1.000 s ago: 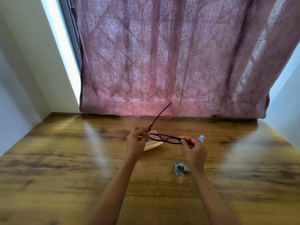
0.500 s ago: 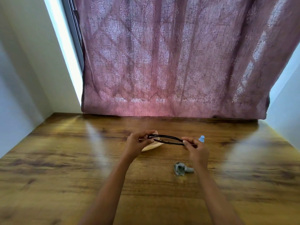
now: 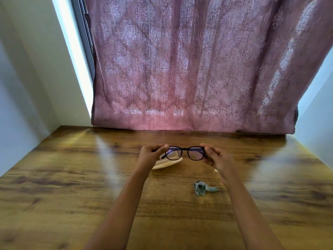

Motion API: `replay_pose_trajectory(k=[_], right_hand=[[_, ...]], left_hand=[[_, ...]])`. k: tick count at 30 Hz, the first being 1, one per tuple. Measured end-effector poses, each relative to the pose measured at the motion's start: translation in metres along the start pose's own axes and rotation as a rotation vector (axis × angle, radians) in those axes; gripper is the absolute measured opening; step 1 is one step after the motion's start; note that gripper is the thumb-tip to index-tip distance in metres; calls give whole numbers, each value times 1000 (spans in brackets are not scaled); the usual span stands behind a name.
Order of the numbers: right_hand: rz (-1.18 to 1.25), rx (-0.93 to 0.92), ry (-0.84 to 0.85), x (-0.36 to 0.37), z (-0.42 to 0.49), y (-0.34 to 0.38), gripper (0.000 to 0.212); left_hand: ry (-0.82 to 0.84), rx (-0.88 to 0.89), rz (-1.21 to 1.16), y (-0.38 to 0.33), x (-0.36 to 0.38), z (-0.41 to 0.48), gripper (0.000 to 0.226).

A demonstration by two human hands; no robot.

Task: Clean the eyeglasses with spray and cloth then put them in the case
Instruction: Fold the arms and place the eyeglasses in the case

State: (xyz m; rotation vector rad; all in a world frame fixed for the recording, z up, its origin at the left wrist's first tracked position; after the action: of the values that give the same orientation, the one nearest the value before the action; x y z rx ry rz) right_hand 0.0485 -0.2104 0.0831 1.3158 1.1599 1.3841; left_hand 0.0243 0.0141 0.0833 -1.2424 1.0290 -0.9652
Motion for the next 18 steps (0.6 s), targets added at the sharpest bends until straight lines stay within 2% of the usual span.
replay_pose_trajectory(k=[8, 13, 18], right_hand=[[45, 66, -98, -4, 2, -4, 13], [118, 70, -133, -2, 3, -8, 12], [192, 94, -193, 0, 6, -11, 11]], left_hand=[[44, -155, -55, 6, 2, -2, 16], [-152, -197, -71, 18, -14, 0, 35], [-320, -323, 63, 54, -35, 11, 42]])
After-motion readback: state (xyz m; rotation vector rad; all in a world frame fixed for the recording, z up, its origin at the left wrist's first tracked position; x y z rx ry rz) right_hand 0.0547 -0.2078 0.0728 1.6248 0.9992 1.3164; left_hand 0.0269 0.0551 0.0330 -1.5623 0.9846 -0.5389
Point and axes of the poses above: each hand's wrist, its own z-axis towards the middle knuckle, its own x-axis out of the palm, y = z × x, the point moved 3 cm from there along z, towards the middle knuckle, and after that the axes turned 2 degrees about z, right-handed, at the moved point
